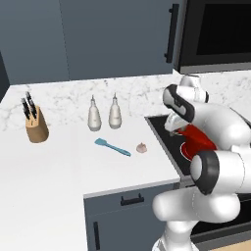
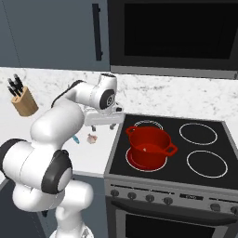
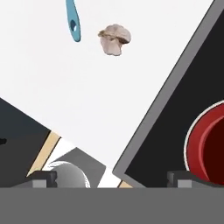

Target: Put the garlic and garlic in the pot. Retrieve the spatula and lightly stir the vegetables in the pot.

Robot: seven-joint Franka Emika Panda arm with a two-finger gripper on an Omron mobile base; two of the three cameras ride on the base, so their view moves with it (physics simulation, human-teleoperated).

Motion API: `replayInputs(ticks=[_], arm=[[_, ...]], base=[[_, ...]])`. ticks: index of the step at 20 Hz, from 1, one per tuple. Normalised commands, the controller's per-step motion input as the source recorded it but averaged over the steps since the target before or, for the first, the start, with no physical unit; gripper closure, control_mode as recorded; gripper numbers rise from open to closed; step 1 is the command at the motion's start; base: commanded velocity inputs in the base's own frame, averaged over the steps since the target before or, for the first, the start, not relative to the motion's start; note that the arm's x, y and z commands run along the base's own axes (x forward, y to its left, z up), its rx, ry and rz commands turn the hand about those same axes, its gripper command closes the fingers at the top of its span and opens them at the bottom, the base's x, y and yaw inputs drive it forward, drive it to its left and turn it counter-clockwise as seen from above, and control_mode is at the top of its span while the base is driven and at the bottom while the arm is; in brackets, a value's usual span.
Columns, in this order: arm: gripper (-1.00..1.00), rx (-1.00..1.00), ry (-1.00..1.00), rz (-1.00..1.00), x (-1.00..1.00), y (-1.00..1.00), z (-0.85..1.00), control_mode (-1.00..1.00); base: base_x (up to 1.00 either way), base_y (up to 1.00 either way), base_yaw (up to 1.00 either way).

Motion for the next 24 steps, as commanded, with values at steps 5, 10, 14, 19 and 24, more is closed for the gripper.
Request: replayInputs(ticks=[5,10,14,19,24], arm=[[-1.00,0.00,0.10,0.00,0.00,0.66,0.00,-1.00],[-1.00,0.00,0.16,0.00,0.00,0.64,0.00,-1.00],[-1.00,0.00,0.15,0.00,0.04,0.49,-0.14,-1.00],[-1.00,0.00,0.06,-0.01,0.30,0.32,-0.40,-1.00],[-1.00,0.00,0.00,-0.03,0.42,0.35,-0.53,-1.00]], base=[[0.00,0.00,0.00],[0.00,0.00,0.00],[0.00,0.00,0.00],[0.00,0.00,0.00],[0.00,0.00,0.00]])
